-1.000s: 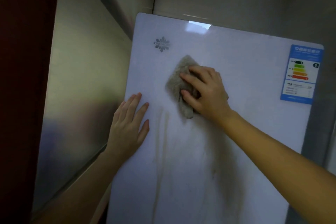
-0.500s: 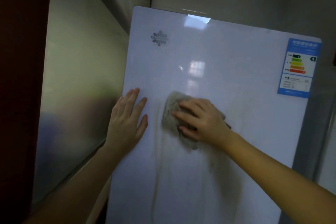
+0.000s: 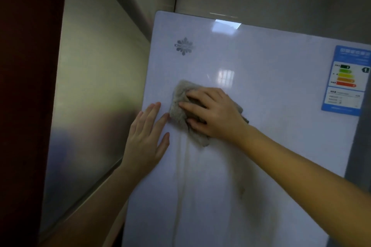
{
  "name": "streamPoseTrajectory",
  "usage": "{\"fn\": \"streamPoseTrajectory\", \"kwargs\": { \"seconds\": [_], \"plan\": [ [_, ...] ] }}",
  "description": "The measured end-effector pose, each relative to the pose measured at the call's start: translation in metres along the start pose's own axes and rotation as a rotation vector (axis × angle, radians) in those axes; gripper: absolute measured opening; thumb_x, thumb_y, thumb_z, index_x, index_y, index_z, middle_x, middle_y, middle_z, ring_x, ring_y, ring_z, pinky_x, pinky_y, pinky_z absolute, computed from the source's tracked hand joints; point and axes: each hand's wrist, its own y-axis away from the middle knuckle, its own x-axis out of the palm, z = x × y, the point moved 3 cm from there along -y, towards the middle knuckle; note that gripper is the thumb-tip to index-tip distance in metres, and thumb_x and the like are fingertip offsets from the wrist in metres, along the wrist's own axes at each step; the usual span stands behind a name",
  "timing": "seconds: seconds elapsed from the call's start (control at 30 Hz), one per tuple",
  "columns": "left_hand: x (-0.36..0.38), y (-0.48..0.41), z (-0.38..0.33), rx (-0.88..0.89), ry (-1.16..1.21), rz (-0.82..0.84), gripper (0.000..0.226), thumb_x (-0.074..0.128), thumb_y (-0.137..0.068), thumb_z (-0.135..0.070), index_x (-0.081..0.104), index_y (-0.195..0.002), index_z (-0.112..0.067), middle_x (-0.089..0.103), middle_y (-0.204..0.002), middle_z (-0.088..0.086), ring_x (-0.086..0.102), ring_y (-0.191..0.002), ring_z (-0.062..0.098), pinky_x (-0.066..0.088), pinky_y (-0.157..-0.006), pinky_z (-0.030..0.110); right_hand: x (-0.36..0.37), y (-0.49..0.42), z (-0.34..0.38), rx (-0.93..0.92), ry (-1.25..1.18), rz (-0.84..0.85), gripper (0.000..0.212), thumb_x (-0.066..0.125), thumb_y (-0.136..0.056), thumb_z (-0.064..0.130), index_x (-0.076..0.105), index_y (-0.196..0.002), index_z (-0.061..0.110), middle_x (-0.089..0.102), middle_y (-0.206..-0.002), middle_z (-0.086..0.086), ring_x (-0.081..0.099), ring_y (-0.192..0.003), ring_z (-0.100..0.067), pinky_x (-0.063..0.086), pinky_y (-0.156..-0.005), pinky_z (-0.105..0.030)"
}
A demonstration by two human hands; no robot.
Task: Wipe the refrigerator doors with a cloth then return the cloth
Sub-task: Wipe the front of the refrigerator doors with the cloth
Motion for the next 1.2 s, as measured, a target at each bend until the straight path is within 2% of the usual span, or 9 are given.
{"fn": "streamPoseTrajectory", "kwargs": {
  "seconds": [0.1, 0.3, 0.37, 0.53, 0.73, 0.8, 0.97, 1.13, 1.2],
  "plan": [
    [0.001, 0.0, 0.0, -0.001, -0.002, -0.005, 0.049, 0.053, -0.098, -0.031, 0.052, -0.142, -0.01, 0.038, -0.158, 0.015, 0.035, -0.148, 0.03, 0.032, -0.12, 0.048, -0.005, -0.014, -0.025, -0.003, 0.053, -0.029, 0.035, 0.07, -0.093, 0.032, 0.074, -0.122, 0.013, 0.069, -0.125, -0.014, 0.064, -0.112, -0.036, 0.05, -0.092, -0.045],
    [0.003, 0.001, 0.002, 0.01, -0.006, -0.005, 0.049, 0.052, -0.098, -0.032, 0.052, -0.142, -0.01, 0.038, -0.158, 0.015, 0.034, -0.148, 0.029, 0.032, -0.12, 0.048, -0.025, -0.058, -0.074, 0.487, 0.077, -0.22, 0.042, 0.069, -0.089, 0.037, 0.068, -0.128, 0.02, 0.063, -0.133, -0.006, 0.051, -0.121, -0.027, 0.037, -0.096, -0.034],
    [0.002, 0.0, 0.002, 0.013, -0.006, -0.004, 0.049, 0.052, -0.098, -0.032, 0.052, -0.142, -0.01, 0.038, -0.158, 0.015, 0.034, -0.149, 0.029, 0.032, -0.12, 0.048, -0.018, -0.062, -0.061, 0.422, 0.068, -0.154, 0.044, 0.069, -0.089, 0.037, 0.067, -0.129, 0.018, 0.062, -0.133, -0.009, 0.054, -0.121, -0.032, 0.041, -0.097, -0.04],
    [0.002, 0.0, 0.002, 0.021, -0.022, -0.006, 0.05, 0.051, -0.099, -0.033, 0.051, -0.143, -0.01, 0.037, -0.158, 0.015, 0.034, -0.149, 0.03, 0.033, -0.12, 0.049, 0.0, -0.051, -0.029, -0.068, 0.069, 0.036, 0.041, 0.07, -0.09, 0.036, 0.071, -0.125, 0.014, 0.067, -0.127, -0.012, 0.062, -0.115, -0.034, 0.048, -0.09, -0.043],
    [0.002, 0.001, 0.001, 0.015, -0.014, -0.01, 0.049, 0.052, -0.098, -0.032, 0.052, -0.142, -0.01, 0.038, -0.158, 0.015, 0.034, -0.149, 0.029, 0.034, -0.119, 0.049, -0.012, -0.081, -0.059, 0.366, 0.068, -0.153, 0.045, 0.07, -0.088, 0.039, 0.069, -0.127, 0.017, 0.064, -0.131, -0.007, 0.055, -0.119, -0.031, 0.042, -0.094, -0.04],
    [0.002, 0.001, 0.002, 0.014, -0.014, -0.003, 0.05, 0.052, -0.098, -0.033, 0.052, -0.142, -0.01, 0.037, -0.158, 0.014, 0.033, -0.149, 0.028, 0.033, -0.119, 0.049, -0.005, -0.088, -0.05, 0.345, 0.06, -0.112, 0.046, 0.068, -0.089, 0.04, 0.067, -0.129, 0.016, 0.062, -0.133, -0.009, 0.054, -0.122, -0.032, 0.042, -0.096, -0.041],
    [0.0, -0.001, 0.001, 0.029, -0.034, -0.008, 0.049, 0.053, -0.098, -0.034, 0.054, -0.141, -0.01, 0.039, -0.158, 0.015, 0.034, -0.149, 0.028, 0.035, -0.118, 0.048, 0.013, -0.082, -0.025, -0.091, 0.057, 0.064, 0.043, 0.068, -0.09, 0.036, 0.069, -0.127, 0.014, 0.066, -0.128, -0.012, 0.061, -0.115, -0.033, 0.048, -0.089, -0.044],
    [-0.001, -0.001, 0.001, 0.025, -0.035, -0.004, 0.048, 0.052, -0.099, -0.035, 0.055, -0.139, -0.011, 0.039, -0.157, 0.014, 0.035, -0.148, 0.028, 0.037, -0.117, 0.048, 0.001, -0.073, -0.035, 0.31, 0.019, -0.114, 0.045, 0.071, -0.09, 0.037, 0.068, -0.129, 0.015, 0.063, -0.134, -0.009, 0.055, -0.121, -0.031, 0.045, -0.096, -0.042],
    [-0.002, -0.004, 0.0, 0.018, -0.051, -0.017, 0.045, 0.052, -0.099, -0.035, 0.059, -0.135, -0.01, 0.043, -0.155, 0.015, 0.04, -0.145, 0.03, 0.04, -0.114, 0.048, 0.002, -0.061, -0.026, 0.283, 0.001, -0.098, 0.045, 0.072, -0.09, 0.036, 0.068, -0.129, 0.014, 0.063, -0.133, -0.01, 0.055, -0.12, -0.031, 0.045, -0.096, -0.042]
  ]
}}
